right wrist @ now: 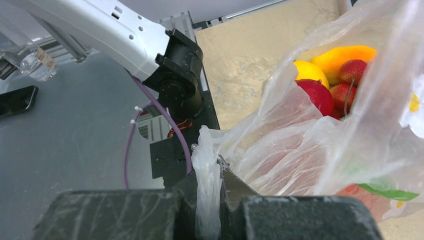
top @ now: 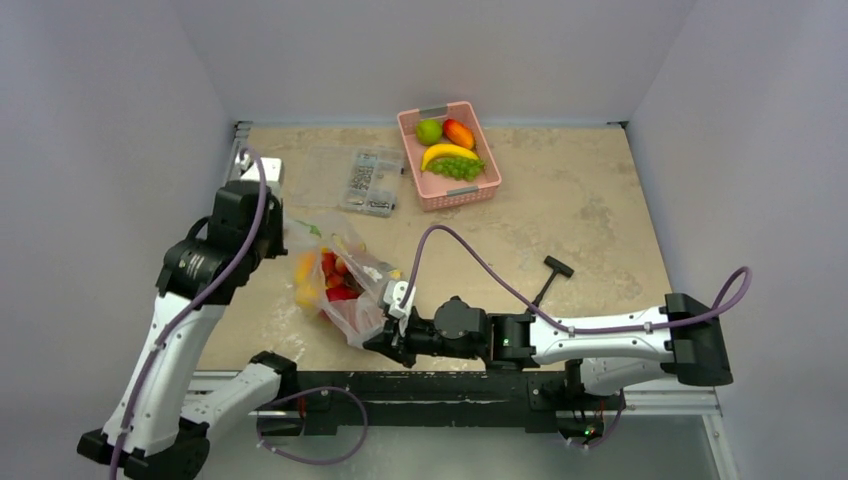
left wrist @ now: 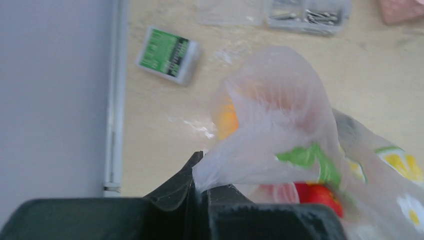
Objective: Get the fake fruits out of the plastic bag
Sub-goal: Adjust the plastic bag at the center of the board.
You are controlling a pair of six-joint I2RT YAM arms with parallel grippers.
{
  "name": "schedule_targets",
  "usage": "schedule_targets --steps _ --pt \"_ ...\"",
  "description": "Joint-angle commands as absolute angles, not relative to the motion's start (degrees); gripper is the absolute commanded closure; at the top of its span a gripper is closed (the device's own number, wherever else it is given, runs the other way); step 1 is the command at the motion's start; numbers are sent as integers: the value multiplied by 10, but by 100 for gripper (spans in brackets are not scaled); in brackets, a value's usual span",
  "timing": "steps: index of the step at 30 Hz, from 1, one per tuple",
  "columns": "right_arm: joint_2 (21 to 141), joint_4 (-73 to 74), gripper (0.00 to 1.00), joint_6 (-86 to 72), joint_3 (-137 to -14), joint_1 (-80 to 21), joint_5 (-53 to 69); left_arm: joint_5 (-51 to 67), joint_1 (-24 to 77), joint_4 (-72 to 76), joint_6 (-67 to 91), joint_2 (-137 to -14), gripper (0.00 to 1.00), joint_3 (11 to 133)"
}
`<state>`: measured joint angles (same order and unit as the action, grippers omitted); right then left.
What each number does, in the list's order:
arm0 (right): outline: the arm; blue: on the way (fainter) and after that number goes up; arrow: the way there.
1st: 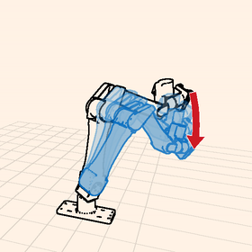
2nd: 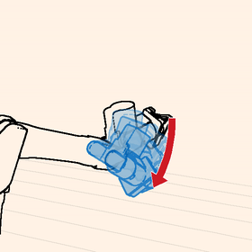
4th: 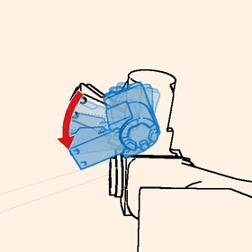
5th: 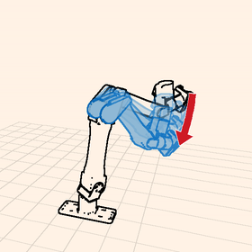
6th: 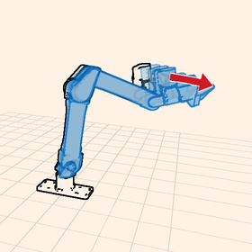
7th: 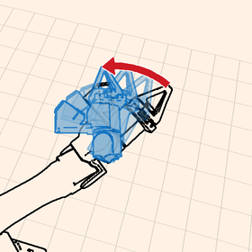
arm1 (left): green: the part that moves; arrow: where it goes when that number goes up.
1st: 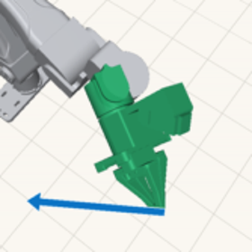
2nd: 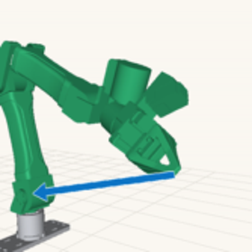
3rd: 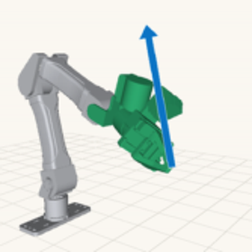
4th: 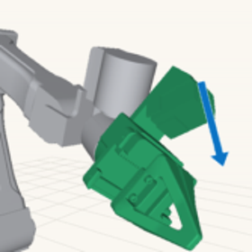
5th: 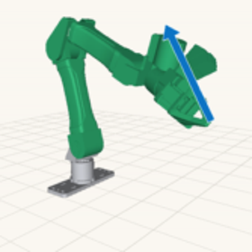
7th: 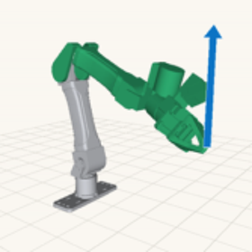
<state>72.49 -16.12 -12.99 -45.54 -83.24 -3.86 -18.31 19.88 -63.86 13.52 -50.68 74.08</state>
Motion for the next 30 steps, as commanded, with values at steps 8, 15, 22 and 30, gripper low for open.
schedule_targets --steps 8,15,22,30 --pt "680 -160 100 -102 -431 -836 -89 -402 195 -502 -137 -664 100 890" --pt "700 -189 100 -95 -440 -836 -88 -366 194 -668 33 -648 1 927" --pt "711 -198 100 -91 -447 -836 -83 -324 195 -792 214 -514 0 916" --pt "717 -195 100 -98 -457 -835 -77 -145 195 -793 286 -343 0 857"
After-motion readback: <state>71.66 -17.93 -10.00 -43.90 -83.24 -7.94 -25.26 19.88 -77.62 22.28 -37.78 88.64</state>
